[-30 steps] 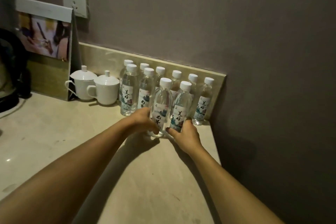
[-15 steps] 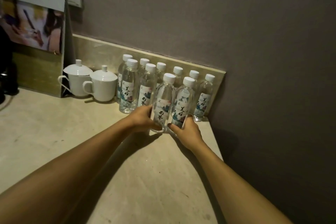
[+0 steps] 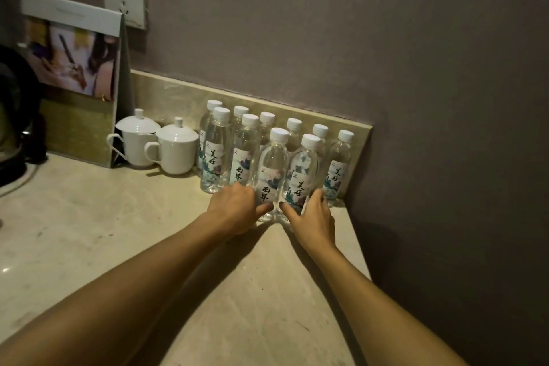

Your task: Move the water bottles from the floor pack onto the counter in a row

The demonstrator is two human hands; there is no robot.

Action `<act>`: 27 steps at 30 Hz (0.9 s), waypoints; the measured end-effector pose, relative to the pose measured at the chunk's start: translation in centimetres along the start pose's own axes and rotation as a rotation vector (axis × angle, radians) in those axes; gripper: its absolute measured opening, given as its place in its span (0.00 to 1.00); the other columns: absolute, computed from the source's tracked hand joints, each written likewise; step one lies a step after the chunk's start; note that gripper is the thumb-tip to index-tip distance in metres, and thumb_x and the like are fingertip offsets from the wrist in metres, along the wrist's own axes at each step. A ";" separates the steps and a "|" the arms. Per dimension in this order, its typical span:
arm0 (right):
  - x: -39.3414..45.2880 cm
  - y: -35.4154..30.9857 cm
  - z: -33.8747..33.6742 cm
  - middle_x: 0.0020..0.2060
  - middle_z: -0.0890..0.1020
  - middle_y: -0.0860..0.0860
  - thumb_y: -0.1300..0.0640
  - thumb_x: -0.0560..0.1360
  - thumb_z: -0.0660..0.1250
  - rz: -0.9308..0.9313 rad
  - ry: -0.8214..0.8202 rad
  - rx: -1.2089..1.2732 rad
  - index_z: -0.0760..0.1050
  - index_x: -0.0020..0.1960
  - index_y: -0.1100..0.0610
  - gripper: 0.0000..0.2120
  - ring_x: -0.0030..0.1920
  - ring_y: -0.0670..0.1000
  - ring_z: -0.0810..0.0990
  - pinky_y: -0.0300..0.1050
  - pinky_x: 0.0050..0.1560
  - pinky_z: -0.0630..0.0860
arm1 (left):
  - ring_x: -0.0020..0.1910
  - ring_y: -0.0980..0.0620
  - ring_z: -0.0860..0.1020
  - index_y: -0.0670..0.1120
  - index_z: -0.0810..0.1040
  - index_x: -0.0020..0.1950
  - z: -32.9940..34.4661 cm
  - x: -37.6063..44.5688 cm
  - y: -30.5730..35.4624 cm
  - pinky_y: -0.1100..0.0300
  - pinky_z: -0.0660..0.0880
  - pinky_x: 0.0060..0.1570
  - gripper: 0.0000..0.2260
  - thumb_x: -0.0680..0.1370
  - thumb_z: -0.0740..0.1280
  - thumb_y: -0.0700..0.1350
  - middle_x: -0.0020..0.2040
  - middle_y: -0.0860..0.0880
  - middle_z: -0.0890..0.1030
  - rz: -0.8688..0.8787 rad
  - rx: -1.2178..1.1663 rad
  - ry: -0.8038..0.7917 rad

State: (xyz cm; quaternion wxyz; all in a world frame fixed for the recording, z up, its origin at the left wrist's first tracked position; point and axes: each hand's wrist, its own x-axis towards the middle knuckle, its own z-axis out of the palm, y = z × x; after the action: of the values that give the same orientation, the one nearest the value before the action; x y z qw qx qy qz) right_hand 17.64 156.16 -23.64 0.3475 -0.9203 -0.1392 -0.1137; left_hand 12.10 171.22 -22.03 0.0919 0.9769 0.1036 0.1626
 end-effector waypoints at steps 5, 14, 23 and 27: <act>0.8 -0.1 0.1 0.64 0.73 0.53 0.41 0.73 0.68 0.006 0.004 -0.004 0.61 0.64 0.53 0.28 0.61 0.57 0.76 0.53 0.54 0.78 | 0.38 0.52 0.76 0.47 0.79 0.45 0.1 0.6 0.5 0.59 0.70 0.37 0.20 0.80 0.57 0.62 0.37 0.49 0.76 -0.013 0.036 -0.001; 2.4 -0.8 0.7 0.65 0.73 0.55 0.43 0.75 0.67 0.038 -0.003 -0.033 0.60 0.68 0.56 0.30 0.62 0.59 0.75 0.56 0.57 0.77 | 0.38 0.51 0.77 0.48 0.78 0.47 1.1 2.1 0.7 0.57 0.76 0.41 0.18 0.80 0.58 0.60 0.37 0.49 0.76 -0.042 0.010 0.034; 3.2 -1.1 1.1 0.66 0.73 0.56 0.42 0.76 0.64 0.038 0.011 -0.120 0.60 0.70 0.59 0.30 0.62 0.58 0.76 0.52 0.53 0.75 | 0.43 0.48 0.79 0.45 0.78 0.51 1.5 3.2 0.9 0.53 0.79 0.46 0.19 0.81 0.58 0.59 0.43 0.46 0.79 -0.070 0.049 0.039; 3.4 -1.2 1.2 0.66 0.73 0.56 0.42 0.77 0.64 0.049 0.013 -0.139 0.60 0.70 0.58 0.30 0.62 0.59 0.75 0.54 0.55 0.75 | 0.40 0.49 0.76 0.44 0.79 0.51 1.5 3.6 1.0 0.56 0.75 0.42 0.20 0.82 0.57 0.58 0.42 0.46 0.78 -0.073 0.042 0.012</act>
State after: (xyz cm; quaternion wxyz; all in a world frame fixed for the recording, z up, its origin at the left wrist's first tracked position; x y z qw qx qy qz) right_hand 20.57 158.41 -22.75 0.2863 -0.9446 -0.1062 -0.1202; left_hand 16.15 170.91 -22.13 0.0765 0.9732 0.1434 0.1626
